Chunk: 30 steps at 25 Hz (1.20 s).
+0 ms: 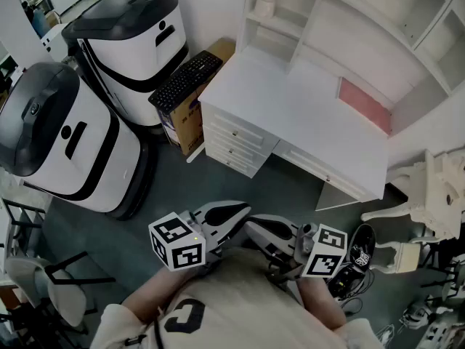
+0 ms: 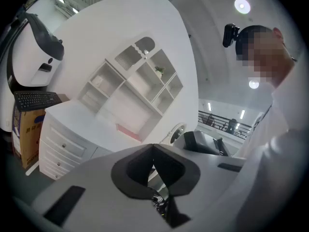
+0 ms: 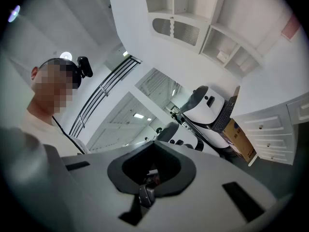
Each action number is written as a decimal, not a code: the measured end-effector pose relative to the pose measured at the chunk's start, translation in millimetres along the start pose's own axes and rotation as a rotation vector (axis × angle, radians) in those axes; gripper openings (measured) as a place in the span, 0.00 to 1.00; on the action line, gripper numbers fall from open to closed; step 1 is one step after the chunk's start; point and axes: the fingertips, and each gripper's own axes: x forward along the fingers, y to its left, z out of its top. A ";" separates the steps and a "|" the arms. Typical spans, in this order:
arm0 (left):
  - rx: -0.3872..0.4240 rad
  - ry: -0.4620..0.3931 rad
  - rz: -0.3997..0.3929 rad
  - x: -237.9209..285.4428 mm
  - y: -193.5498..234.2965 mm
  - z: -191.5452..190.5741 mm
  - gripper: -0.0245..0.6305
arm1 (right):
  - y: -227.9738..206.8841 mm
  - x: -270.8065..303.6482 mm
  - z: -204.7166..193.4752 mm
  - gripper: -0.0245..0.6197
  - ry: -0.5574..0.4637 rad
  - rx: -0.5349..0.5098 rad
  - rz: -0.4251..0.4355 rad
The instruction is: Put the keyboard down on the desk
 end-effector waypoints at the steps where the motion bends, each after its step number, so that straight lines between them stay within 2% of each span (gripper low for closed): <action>1: 0.001 -0.001 -0.001 -3.2 3.2 2.6 0.06 | -1.4 4.1 -0.2 0.07 -0.003 0.002 -0.006; 11: 0.011 -0.031 -0.005 -37.0 34.6 33.3 0.06 | -3.6 51.5 0.2 0.07 0.026 -0.016 -0.016; 17: 0.043 -0.018 0.042 -72.3 66.6 42.3 0.06 | -4.2 82.2 -12.8 0.07 0.105 -0.007 -0.019; 22: 0.103 -0.011 0.126 -104.8 91.8 53.5 0.06 | -3.8 101.6 -27.2 0.07 0.155 0.020 -0.016; 26: 0.065 0.000 0.176 -120.5 110.5 47.4 0.06 | -4.1 112.7 -36.5 0.07 0.186 0.035 -0.018; 30: 0.046 0.009 0.169 -115.9 112.4 41.0 0.06 | -9.7 117.2 -36.7 0.07 0.214 0.034 -0.013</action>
